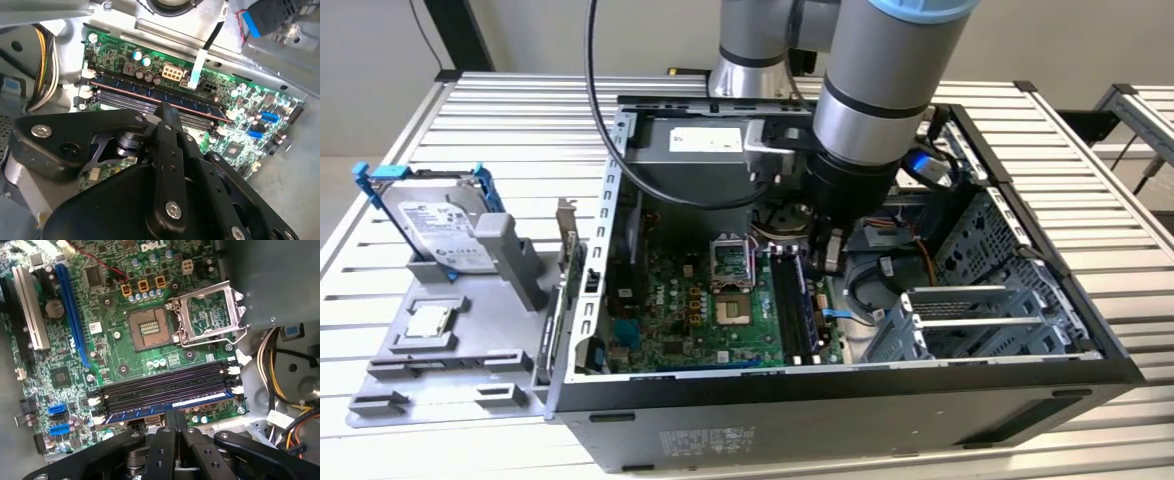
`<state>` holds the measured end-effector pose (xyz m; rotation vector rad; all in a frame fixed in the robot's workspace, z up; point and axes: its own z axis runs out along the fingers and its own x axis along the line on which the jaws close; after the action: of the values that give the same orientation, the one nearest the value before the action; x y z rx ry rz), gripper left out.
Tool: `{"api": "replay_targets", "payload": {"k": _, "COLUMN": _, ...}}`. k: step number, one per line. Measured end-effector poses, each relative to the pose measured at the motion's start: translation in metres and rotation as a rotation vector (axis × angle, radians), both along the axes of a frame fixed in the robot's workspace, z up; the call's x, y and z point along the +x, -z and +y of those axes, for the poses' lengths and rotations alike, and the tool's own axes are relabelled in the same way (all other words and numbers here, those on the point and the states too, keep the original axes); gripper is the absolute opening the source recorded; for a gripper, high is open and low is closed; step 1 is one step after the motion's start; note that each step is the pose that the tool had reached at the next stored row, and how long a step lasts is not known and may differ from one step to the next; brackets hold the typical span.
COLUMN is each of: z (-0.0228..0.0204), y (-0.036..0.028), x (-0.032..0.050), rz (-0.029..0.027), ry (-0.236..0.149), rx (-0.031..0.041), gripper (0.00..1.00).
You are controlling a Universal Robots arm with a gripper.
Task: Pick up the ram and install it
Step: 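Press down the ram until it locks into place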
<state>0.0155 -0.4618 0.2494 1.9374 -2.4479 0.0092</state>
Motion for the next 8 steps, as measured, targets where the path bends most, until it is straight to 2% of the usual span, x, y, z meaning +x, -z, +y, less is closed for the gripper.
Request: {"api": "replay_targets", "payload": {"k": 8, "z": 0.0, "y": 0.0017, "x": 0.0, "rz": 0.0, "ry": -0.067, "rx": 0.0002, "gripper": 0.0}}
